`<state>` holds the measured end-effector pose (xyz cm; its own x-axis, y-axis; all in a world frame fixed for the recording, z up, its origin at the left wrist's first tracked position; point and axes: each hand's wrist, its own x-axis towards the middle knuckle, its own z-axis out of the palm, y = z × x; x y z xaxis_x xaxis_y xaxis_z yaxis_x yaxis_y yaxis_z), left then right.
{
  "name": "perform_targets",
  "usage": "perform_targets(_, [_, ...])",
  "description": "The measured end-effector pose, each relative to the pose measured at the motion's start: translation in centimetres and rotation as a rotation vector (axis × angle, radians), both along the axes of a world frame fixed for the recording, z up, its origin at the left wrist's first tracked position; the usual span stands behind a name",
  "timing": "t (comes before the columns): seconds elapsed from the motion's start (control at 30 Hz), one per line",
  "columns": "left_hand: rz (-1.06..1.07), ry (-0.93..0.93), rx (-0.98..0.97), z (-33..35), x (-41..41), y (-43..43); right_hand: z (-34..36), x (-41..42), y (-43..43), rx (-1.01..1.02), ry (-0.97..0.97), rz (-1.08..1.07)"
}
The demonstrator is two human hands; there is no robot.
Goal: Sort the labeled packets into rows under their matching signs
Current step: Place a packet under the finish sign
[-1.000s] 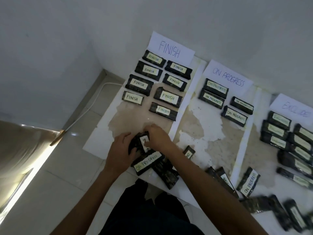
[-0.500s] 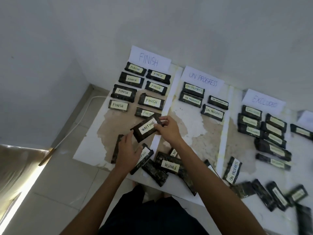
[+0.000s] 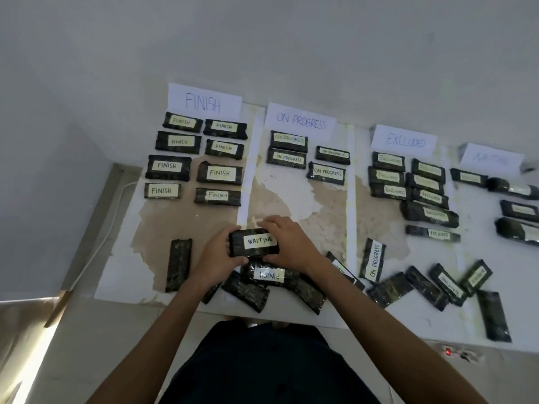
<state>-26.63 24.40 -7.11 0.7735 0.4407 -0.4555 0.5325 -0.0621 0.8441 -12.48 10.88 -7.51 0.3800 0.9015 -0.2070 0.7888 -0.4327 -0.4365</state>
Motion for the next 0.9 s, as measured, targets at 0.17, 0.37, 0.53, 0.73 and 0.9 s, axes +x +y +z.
perform_targets(0.17, [-0.125, 0.020, 0.041, 1.0, 2.5, -1.6, 0.7, 2.0, -2.9, -0.009, -0.052, 0.028])
perform_targets(0.37, [-0.497, -0.051, 0.722, 1.7, 7.6, -5.0, 2.1, 6.7, -10.1, 0.044, -0.111, -0.113])
perform_targets(0.53, [-0.584, -0.111, 0.785, 2.1, 13.5, -10.5, 3.3, 11.1, -17.5, 0.033, -0.117, -0.196])
perform_targets(0.73, [-0.610, -0.152, 0.753, 1.9, 20.6, -17.7, 4.3, 16.8, -26.2, 0.036, -0.107, -0.308])
perform_targets(0.9, [-0.651, -0.168, 0.747, 1.5, 26.1, -23.6, 4.2, 22.0, -33.2, 0.023, -0.095, -0.364])
